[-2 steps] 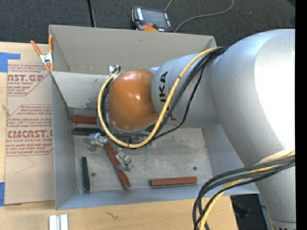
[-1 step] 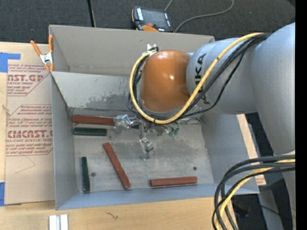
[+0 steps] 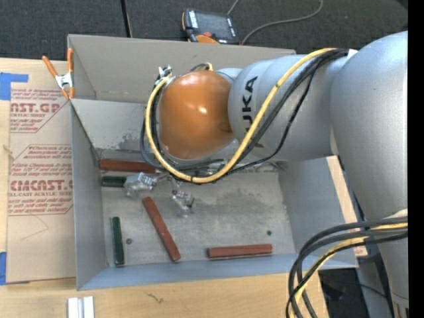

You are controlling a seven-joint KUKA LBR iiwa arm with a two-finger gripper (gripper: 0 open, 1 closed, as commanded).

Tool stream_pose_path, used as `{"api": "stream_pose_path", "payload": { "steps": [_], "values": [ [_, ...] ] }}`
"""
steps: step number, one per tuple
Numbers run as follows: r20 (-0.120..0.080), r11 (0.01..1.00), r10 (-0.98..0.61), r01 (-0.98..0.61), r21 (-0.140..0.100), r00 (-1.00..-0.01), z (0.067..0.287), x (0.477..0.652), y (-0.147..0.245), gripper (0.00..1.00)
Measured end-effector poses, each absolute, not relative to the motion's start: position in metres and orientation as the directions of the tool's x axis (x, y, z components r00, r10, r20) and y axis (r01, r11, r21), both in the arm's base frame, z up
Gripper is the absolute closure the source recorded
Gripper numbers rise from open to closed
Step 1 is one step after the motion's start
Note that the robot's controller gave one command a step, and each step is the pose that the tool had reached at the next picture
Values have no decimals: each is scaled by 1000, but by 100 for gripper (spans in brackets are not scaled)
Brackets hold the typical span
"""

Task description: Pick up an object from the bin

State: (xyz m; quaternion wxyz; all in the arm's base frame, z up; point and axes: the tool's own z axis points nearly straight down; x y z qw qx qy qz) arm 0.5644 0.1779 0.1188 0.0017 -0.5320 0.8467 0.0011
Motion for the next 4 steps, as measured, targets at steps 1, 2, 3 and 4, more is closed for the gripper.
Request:
{"api": "stream_pose_path", "payload": {
  "steps": [1,2,3,4],
  "values": [
    [-6,132,-991,-991,-7,-132,71,592,145,0],
    [-4,-222,-975,-975,-7,222,72,590,155,0],
    [-7,-221,-975,-975,-6,221,72,590,157,100],
    [-1,-205,-979,-979,-9,205,215,568,118,100]
  ]
}}
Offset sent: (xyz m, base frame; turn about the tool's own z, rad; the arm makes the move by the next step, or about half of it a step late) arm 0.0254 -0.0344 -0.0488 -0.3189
